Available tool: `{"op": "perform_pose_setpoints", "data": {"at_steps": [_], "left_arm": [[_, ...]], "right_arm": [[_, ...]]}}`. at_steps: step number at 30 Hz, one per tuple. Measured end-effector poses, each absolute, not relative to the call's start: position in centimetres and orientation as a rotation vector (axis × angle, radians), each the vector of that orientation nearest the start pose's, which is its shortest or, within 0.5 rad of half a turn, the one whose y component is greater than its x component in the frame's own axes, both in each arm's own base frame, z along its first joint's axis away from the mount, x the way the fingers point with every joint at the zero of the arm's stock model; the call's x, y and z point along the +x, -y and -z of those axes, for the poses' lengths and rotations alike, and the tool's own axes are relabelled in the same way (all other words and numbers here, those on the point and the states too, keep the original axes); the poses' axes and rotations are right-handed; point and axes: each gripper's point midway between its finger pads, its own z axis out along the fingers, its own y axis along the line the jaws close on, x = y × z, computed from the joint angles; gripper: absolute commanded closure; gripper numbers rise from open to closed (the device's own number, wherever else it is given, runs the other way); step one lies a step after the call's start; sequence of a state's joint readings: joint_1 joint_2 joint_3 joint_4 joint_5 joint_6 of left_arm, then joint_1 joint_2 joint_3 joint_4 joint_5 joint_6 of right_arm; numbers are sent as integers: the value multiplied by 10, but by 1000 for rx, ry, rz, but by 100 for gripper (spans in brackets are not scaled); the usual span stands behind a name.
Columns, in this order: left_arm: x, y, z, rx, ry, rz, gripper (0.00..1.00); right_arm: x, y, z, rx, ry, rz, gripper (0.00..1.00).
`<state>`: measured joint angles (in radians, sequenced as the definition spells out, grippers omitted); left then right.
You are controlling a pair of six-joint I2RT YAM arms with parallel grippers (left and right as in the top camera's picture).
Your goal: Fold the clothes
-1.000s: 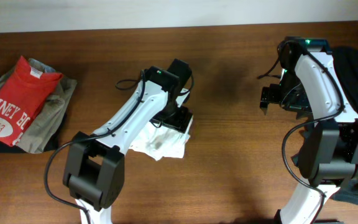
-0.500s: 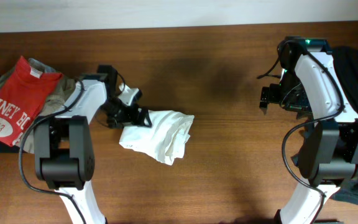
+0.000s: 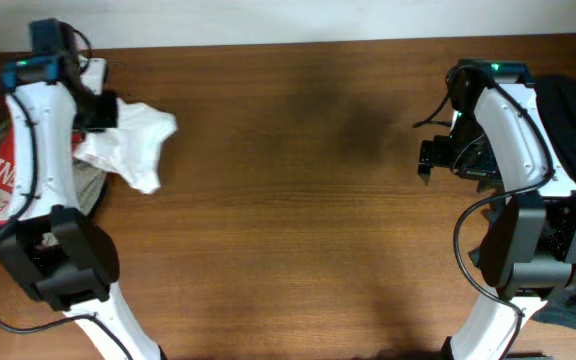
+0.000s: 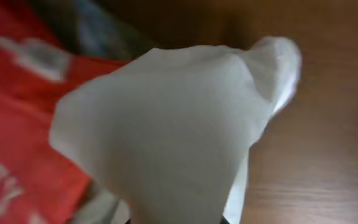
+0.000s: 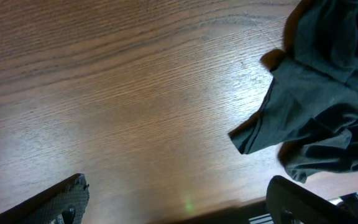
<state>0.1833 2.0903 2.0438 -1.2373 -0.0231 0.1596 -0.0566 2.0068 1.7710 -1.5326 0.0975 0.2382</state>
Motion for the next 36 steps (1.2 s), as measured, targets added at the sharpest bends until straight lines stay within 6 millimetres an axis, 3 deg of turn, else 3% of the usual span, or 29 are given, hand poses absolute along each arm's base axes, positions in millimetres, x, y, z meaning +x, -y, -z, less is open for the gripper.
{"op": "perform_pose_setpoints", "data": {"at_steps": [1, 4, 8, 9, 10, 11, 13, 15, 17, 18, 19, 21, 22, 23, 24, 25, 26, 27, 29, 32, 34, 36], "left_arm": [[462, -127, -174, -133, -2806, -200, 100], [454, -191, -201, -310, -2718, -275, 99], [429, -262, -208, -577, -2631, -315, 99], [423, -273, -208, -623, -2619, -302, 85], [418, -281, -208, -659, -2604, -288, 28], [413, -291, -209, -701, -2587, -285, 1], [400, -310, -210, -771, -2564, -297, 1], [394, -315, -209, -822, -2556, -292, 1], [399, -304, -207, -804, -2569, -259, 1], [405, -292, -206, -776, -2581, -214, 1], [418, -268, -204, -706, -2604, -148, 1], [449, -209, -204, -493, -2648, -69, 1], [469, -157, -204, -307, -2674, -22, 1], [481, -107, -204, -148, -2690, 25, 1], [482, -77, -202, -60, -2713, 49, 1], [471, -35, -197, 56, -2784, 90, 1], [453, -5, -191, 146, -2863, 114, 1], [432, 12, -187, 199, -2948, 129, 1], [387, 16, -183, 206, -3131, 122, 1], [372, 8, -184, 132, -3160, 74, 1], [357, 7, -197, 109, -3089, 58, 1], [352, 4, -230, 92, -2775, 22, 1]], "right_arm": [[334, 36, -114, 472, -3290, 192, 5], [334, 36, -114, 469, -3291, 191, 5], [334, 36, -114, 469, -3291, 191, 4], [334, 36, -114, 469, -3291, 191, 4], [334, 36, -114, 468, -3291, 191, 4], [334, 36, -114, 469, -3291, 191, 4], [334, 36, -114, 469, -3291, 191, 1], [334, 36, -114, 468, -3291, 191, 1], [335, 36, -113, 468, -3287, 191, 1], [337, 36, -113, 468, -3280, 188, 1], [343, 34, -112, 466, -3255, 166, 1], [364, 23, -109, 410, -3190, 34, 1], [388, 9, -109, 311, -3112, -122, 1], [396, 2, -110, 269, -3082, -186, 1], [401, -1, -111, 246, -3062, -219, 1], [398, -4, -111, 227, -3073, -243, 1], [386, -6, -112, 220, -3119, -257, 1], [374, -7, -114, 221, -3168, -269, 1], [348, -4, -122, 257, -3261, -293, 1], [330, 14, -156, 295, -3196, -272, 1], [324, 21, -215, 241, -2887, -191, 1], [304, 19, -253, 183, -2568, -136, 2]]}}
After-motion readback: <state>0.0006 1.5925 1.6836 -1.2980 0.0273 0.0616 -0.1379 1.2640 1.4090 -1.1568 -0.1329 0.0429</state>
